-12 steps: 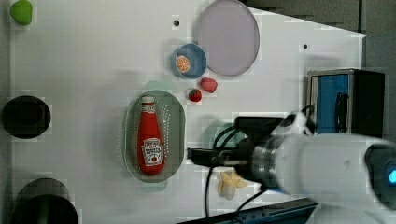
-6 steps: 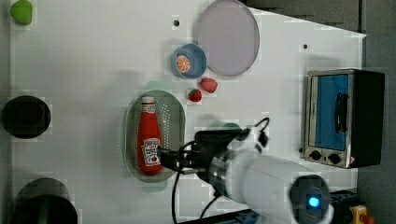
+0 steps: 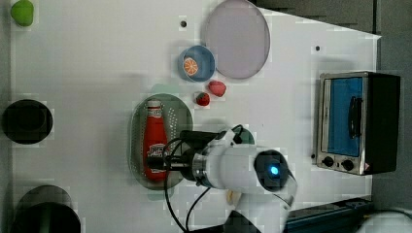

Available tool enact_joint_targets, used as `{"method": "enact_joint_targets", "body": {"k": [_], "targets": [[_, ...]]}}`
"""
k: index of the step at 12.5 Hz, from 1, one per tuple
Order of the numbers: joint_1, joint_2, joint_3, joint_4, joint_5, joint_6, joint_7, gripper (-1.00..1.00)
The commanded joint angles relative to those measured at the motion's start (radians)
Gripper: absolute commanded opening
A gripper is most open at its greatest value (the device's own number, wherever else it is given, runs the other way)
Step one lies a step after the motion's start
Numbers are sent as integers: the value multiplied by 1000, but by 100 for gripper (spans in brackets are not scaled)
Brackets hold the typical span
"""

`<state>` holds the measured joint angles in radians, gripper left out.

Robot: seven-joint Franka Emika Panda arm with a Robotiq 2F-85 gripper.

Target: Pick ketchup from strainer and place it on the table

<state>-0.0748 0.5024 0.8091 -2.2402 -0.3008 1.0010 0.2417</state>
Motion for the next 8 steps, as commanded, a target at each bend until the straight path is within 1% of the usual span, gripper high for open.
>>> {"method": "enact_joint_targets", "body": {"k": [1, 3, 5, 6, 8], "targets": [[1, 33, -30, 26, -105, 13, 86, 100], [16, 89, -53, 56, -156, 45, 103, 100], [36, 131, -73, 78, -174, 44, 132, 100], [48, 144, -83, 85, -179, 42, 142, 91], [67, 150, -103, 89, -180, 42, 143, 43]]}}
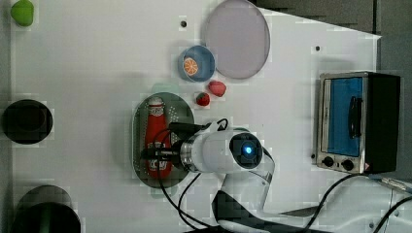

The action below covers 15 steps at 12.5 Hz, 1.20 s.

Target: Pick ketchup from strainer and place it on the table

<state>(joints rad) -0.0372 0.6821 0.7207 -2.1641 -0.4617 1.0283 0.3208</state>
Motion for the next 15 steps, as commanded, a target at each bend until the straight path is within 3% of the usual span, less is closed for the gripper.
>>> {"method": "enact_joint_targets", "body": {"k": [1, 6, 9, 12, 15], "targets": [[29, -31, -11, 14, -19, 18, 64, 21], [20, -71, 18, 11, -17, -4, 64, 19], [-21, -176, 99, 20, 6, -72, 64, 19], [-71, -302, 176, 72, 172, -229, 61, 19], [-104, -369, 184, 186, 343, -438, -22, 19]]}}
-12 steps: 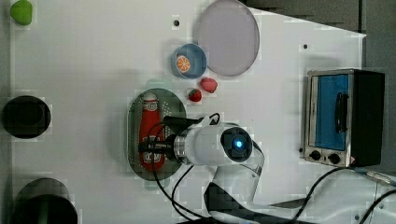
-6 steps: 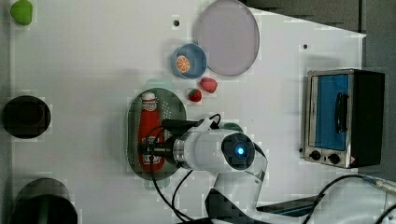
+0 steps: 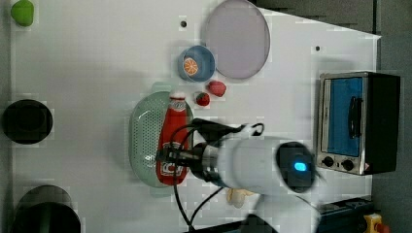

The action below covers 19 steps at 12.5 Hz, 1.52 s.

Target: Pick ketchup from strainer and place it on the table

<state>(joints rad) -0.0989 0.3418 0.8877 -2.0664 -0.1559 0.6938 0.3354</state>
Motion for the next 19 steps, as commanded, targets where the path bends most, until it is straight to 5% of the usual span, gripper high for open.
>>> {"method": "enact_joint_targets", "body": {"k": [1, 8, 14, 19], "targets": [[-57, -33, 13, 138, 49, -175, -84, 19], [-180, -33, -120, 385, 47, -379, -168, 19], [-275, -35, -313, 390, 41, -384, -515, 19], [-287, -35, -456, 335, 23, -380, -631, 19]]}}
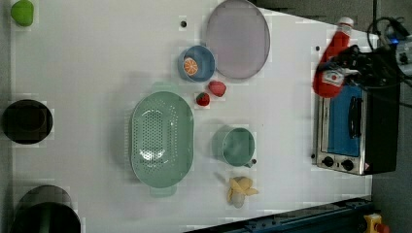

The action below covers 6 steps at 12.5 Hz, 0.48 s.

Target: Pick ketchup from strainer and place it on the table

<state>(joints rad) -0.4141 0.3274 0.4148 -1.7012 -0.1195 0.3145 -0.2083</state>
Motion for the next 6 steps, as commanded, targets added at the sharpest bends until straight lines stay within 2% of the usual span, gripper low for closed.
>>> {"method": "enact_joint_targets", "body": {"k": [1, 6], "targets": [[28, -22, 4, -51, -13, 3, -87, 19], [27, -21, -24, -204, -70, 136, -88, 19]]}}
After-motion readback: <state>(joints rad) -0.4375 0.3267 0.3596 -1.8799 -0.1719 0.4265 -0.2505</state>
